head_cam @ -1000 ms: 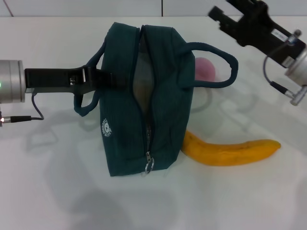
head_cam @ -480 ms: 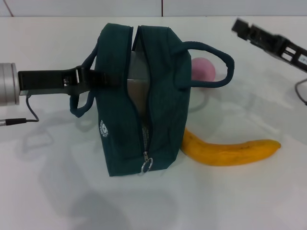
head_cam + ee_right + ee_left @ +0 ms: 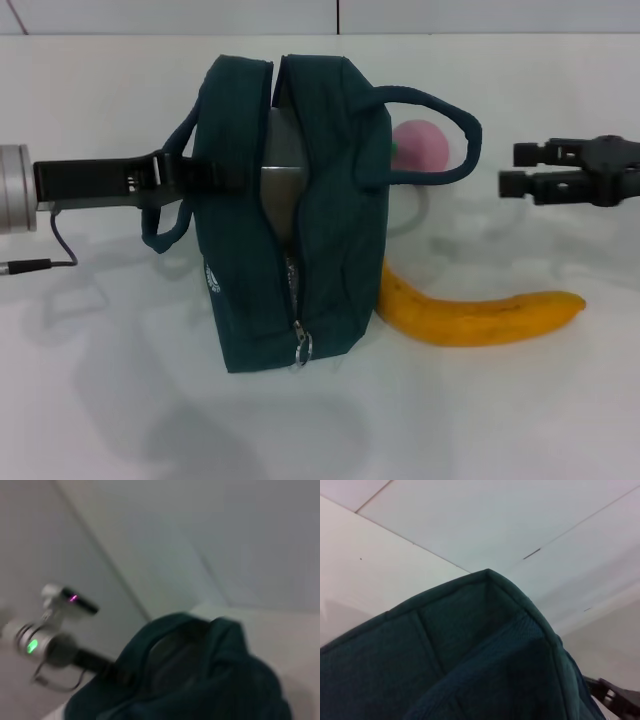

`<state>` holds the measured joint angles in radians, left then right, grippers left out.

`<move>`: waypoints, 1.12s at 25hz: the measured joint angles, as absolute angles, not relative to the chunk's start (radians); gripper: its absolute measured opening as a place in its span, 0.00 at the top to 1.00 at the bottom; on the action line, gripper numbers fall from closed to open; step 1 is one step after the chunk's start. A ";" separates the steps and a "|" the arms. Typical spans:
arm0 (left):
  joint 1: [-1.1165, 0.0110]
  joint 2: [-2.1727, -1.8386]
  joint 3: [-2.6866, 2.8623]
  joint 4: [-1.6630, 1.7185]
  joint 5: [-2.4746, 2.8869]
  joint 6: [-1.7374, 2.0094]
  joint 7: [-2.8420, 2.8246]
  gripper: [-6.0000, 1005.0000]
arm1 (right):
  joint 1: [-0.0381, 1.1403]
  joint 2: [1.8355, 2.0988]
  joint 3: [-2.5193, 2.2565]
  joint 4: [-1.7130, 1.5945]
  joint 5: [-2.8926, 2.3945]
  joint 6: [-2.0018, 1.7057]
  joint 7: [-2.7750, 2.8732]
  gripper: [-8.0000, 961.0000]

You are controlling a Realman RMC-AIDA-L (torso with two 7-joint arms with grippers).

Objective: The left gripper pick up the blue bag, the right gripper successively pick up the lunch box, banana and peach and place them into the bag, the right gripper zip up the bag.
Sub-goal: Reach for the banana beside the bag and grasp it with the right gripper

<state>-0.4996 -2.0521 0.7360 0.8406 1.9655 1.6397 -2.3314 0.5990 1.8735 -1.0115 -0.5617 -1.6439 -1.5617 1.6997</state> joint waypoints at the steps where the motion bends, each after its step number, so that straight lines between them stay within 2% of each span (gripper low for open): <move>1: -0.500 -2.052 0.736 0.836 1.963 1.640 -2.328 0.96 | 0.604 1.861 -1.012 -0.596 -1.672 -1.593 1.722 0.08; 4: -0.497 -2.047 0.736 0.824 1.955 1.640 -2.321 0.96 | 0.623 1.847 -1.015 -0.708 -1.780 -1.666 1.803 0.08; 7: -0.497 -2.045 0.736 0.814 1.952 1.640 -2.316 0.96 | 0.650 1.855 -1.018 -0.843 -1.911 -1.720 1.893 0.08; 12: -0.497 -2.045 0.736 0.812 1.951 1.640 -2.315 0.96 | 0.714 1.911 -1.023 -1.016 -2.116 -1.766 2.002 0.08; 17: -0.497 -2.046 0.736 0.810 1.951 1.640 -2.315 0.96 | 0.808 1.984 -1.067 -1.116 -2.307 -1.770 2.076 0.08; 20: -0.498 -2.048 0.736 0.810 1.951 1.640 -2.314 0.96 | 0.863 2.005 -1.132 -1.117 -2.352 -1.762 2.124 0.08; 28: -0.499 -2.051 0.736 0.810 1.951 1.637 -2.313 0.96 | 0.944 2.013 -1.342 -1.118 -2.364 -1.740 2.226 0.08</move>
<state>-0.4992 -2.0513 0.7363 0.8098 1.9512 1.6373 -2.3132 0.9444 2.0126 -1.3421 -1.1180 -2.3638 -1.7403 2.2256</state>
